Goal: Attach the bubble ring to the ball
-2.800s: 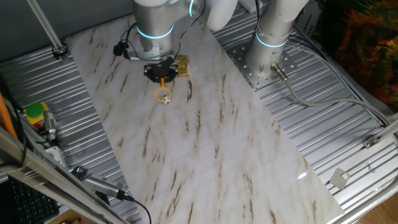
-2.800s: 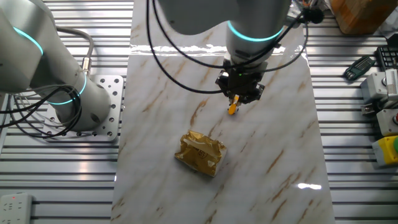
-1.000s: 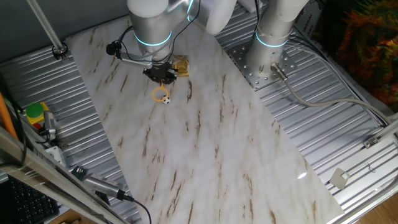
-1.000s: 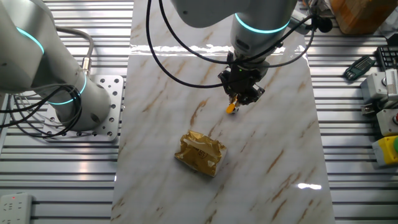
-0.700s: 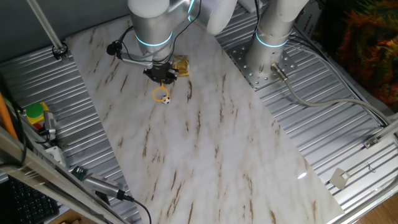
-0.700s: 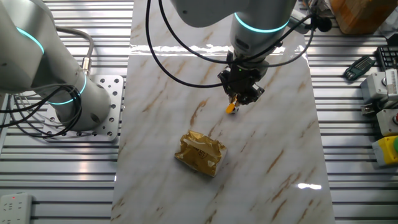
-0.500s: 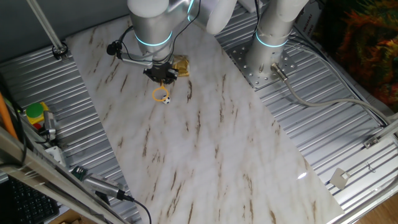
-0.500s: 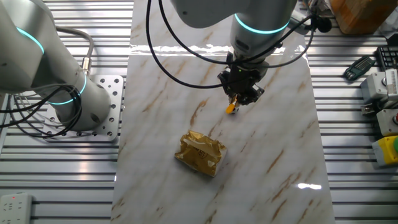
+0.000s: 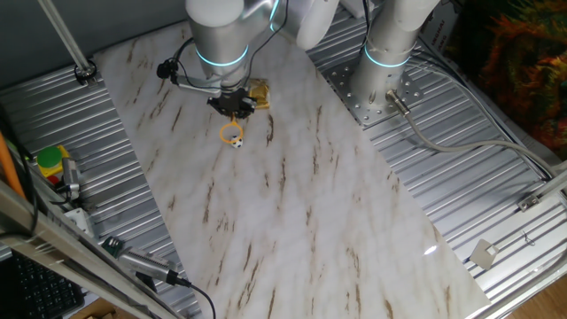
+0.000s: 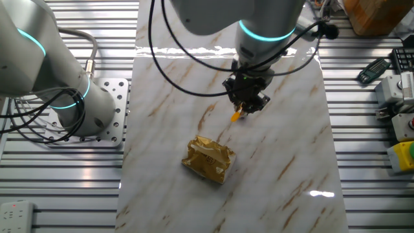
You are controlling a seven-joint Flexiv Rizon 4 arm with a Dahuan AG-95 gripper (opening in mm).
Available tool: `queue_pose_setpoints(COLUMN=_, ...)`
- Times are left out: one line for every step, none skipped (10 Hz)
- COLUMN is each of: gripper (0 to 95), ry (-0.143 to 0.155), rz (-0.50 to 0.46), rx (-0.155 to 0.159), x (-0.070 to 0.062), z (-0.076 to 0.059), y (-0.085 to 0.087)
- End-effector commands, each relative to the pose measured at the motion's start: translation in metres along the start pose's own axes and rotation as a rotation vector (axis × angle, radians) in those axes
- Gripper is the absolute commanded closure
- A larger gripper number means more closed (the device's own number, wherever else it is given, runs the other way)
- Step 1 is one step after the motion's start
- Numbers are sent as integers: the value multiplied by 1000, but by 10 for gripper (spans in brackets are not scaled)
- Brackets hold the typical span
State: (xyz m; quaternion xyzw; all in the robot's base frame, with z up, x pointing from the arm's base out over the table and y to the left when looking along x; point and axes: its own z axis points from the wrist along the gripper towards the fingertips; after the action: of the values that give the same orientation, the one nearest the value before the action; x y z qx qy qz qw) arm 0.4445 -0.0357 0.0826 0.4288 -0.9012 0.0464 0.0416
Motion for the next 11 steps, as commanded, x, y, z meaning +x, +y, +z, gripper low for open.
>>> queue_pose_setpoints(gripper=950, ry=-3, rz=3, rx=-1, x=1, z=3, y=1)
queue_pose_setpoints(gripper=950, ry=-2, rz=6, rx=-2, x=2, z=4, y=1)
queue_pose_setpoints(gripper=950, ry=-3, rz=4, rx=-2, x=3, z=6, y=2)
queue_pose_setpoints(gripper=950, ry=-4, rz=4, rx=-2, x=5, z=8, y=3)
queue_pose_setpoints(gripper=950, ry=-3, rz=4, rx=-1, x=7, z=11, y=4)
queue_pose_setpoints(gripper=950, ry=-1, rz=4, rx=-1, x=8, z=13, y=4)
queue_pose_setpoints(gripper=950, ry=-3, rz=4, rx=0, x=8, z=14, y=5)
queue_pose_setpoints(gripper=950, ry=-3, rz=8, rx=-2, x=8, z=15, y=5)
queue_pose_setpoints(gripper=950, ry=-3, rz=8, rx=-1, x=6, z=17, y=5)
queue_pose_setpoints(gripper=950, ry=-1, rz=9, rx=2, x=4, z=20, y=6)
queue_pose_setpoints(gripper=950, ry=-1, rz=10, rx=3, x=2, z=22, y=6)
